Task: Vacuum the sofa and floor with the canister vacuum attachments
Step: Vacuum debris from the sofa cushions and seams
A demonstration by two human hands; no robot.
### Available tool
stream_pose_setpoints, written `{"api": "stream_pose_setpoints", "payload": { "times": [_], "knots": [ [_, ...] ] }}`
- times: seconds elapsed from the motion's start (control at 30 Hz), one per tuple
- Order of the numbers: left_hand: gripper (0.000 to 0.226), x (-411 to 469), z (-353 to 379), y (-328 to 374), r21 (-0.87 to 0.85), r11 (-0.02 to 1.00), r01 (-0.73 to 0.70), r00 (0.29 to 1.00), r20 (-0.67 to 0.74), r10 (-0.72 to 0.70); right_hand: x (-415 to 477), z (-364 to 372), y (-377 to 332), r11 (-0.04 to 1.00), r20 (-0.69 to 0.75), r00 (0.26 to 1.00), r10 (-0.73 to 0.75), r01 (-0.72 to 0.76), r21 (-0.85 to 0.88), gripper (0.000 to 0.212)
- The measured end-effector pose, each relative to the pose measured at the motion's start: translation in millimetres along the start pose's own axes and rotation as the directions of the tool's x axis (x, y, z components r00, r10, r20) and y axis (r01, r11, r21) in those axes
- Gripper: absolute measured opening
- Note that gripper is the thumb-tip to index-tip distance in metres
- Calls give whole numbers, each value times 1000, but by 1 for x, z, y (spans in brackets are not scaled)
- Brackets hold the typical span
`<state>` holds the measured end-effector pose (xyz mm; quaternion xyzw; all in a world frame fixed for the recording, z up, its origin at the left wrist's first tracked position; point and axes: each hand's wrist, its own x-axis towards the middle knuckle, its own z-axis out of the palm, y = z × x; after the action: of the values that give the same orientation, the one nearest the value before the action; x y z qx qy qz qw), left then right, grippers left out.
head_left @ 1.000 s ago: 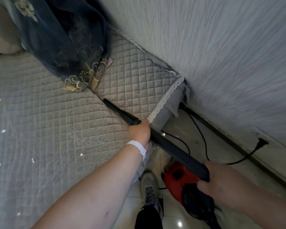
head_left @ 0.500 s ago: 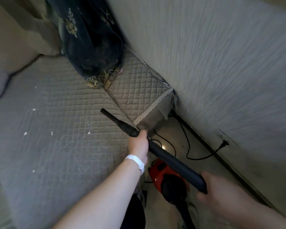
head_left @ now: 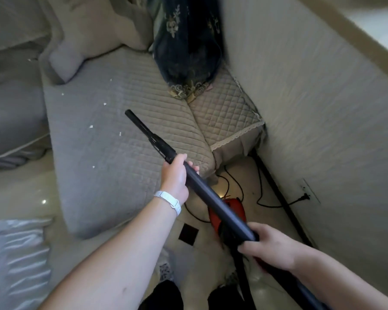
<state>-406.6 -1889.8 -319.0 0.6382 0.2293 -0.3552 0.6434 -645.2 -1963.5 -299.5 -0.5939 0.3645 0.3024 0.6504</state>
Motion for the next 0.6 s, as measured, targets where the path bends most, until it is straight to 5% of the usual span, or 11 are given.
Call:
{"api": "stream_pose_setpoints", "payload": {
  "times": [0.1, 0.3, 0.6],
  "knots": [
    [11, -6, -41, 30, -62, 998, -28, 1000, -13, 27, 4, 37, -31, 1000, 15, 1000, -16, 16, -4, 26],
    [7, 2, -162, 72, -23, 990, -140, 965, -226, 131, 23, 145, -94, 831, -156, 976, -151, 40, -555, 22],
    [7, 21, -422, 143, -153, 969, -193, 908, -403, 117, 69, 377, -197, 644, -137, 976, -168, 4, -765, 25]
  ]
}}
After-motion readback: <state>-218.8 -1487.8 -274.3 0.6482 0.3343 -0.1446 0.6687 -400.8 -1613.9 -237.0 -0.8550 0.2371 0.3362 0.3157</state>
